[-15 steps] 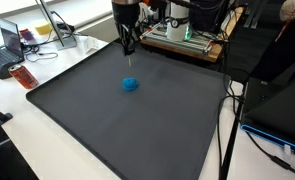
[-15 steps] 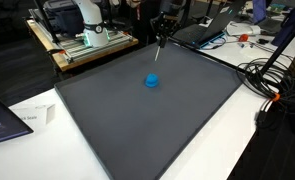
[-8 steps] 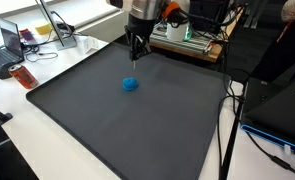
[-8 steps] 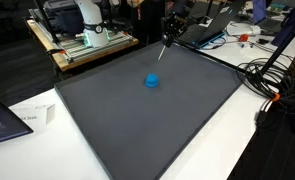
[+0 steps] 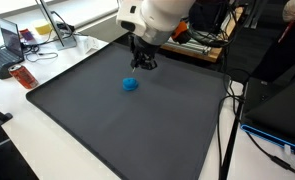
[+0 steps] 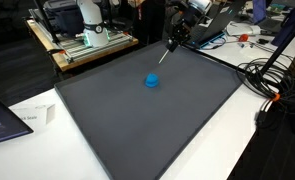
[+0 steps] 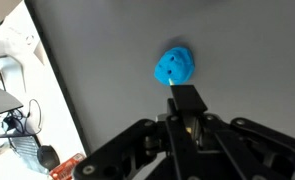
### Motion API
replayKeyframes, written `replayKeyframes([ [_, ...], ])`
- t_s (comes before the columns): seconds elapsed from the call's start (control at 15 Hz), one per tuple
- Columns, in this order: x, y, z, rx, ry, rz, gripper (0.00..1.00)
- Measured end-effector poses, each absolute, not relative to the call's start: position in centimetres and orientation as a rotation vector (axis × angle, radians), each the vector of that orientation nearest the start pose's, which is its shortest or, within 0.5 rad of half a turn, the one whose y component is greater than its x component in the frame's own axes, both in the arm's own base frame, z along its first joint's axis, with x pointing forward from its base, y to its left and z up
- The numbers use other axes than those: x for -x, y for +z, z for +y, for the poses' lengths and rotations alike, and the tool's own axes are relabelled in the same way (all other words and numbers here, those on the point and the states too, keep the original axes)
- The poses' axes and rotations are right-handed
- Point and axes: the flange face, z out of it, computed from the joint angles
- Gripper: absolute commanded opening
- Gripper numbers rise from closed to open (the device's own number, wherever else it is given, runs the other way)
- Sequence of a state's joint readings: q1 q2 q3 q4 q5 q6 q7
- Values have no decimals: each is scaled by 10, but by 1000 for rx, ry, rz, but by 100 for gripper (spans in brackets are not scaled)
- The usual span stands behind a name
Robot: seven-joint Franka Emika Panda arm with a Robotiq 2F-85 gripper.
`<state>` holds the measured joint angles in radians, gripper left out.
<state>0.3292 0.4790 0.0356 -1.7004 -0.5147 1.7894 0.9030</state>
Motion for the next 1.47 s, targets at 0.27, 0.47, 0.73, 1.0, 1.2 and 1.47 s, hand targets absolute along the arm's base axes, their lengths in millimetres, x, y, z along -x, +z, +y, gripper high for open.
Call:
replayKeyframes([
  [0.27, -614, 278, 201, -2423, -49, -358, 3],
  [0.47, -624, 262, 211, -2364, -27, -321, 3],
  [0.73, -637, 240, 216, -2290, -16, -300, 3],
  [1.0, -646, 215, 217, -2244, -55, -307, 3],
  [1.2, -655, 207, 217, -2248, -66, -294, 3],
  [1.47, -672, 223, 207, -2303, -90, -287, 3],
])
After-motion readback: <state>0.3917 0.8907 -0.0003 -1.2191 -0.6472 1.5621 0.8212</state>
